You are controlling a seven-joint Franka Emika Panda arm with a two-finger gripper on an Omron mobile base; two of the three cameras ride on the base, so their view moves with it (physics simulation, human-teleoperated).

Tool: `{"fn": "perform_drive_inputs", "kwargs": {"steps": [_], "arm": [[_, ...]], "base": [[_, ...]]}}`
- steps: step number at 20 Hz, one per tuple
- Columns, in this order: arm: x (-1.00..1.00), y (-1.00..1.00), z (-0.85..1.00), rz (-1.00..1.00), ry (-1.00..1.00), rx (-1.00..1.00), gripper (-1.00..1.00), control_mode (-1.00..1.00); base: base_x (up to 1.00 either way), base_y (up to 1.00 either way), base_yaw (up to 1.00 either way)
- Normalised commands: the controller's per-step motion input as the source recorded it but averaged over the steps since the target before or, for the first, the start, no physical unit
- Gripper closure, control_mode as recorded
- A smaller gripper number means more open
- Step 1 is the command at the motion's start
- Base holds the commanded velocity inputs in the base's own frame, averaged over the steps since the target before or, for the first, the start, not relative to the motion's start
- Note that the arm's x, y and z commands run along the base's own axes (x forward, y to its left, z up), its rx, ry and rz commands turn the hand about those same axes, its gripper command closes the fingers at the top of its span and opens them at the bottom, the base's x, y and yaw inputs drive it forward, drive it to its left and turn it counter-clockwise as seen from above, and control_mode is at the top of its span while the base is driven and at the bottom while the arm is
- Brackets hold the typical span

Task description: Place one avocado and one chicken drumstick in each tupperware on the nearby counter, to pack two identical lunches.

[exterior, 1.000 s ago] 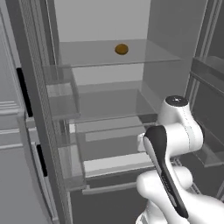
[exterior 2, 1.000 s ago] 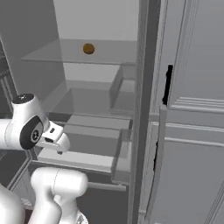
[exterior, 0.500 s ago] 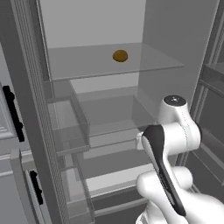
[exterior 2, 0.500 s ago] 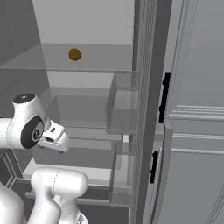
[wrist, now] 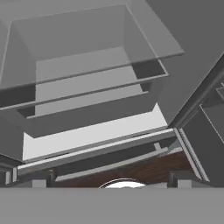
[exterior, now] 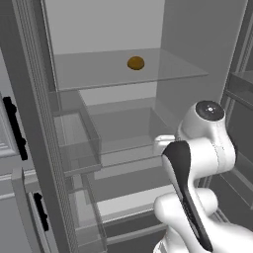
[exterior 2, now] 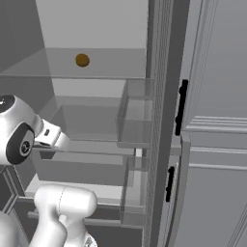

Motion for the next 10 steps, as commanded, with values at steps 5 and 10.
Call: {"fn": "perform_drive_inputs", "kwargs": {"steps": [5, 10], "arm": [[0.22, 0.00, 1.00, 0.00, -0.33, -0.03, -1.00, -1.00], [0.44, -0.02, 1.00, 0.00, -0.27, 0.00, -1.00, -1.00]], "base": [[0.00, 0.00, 0.00], [0.00, 0.00, 0.00]]}}
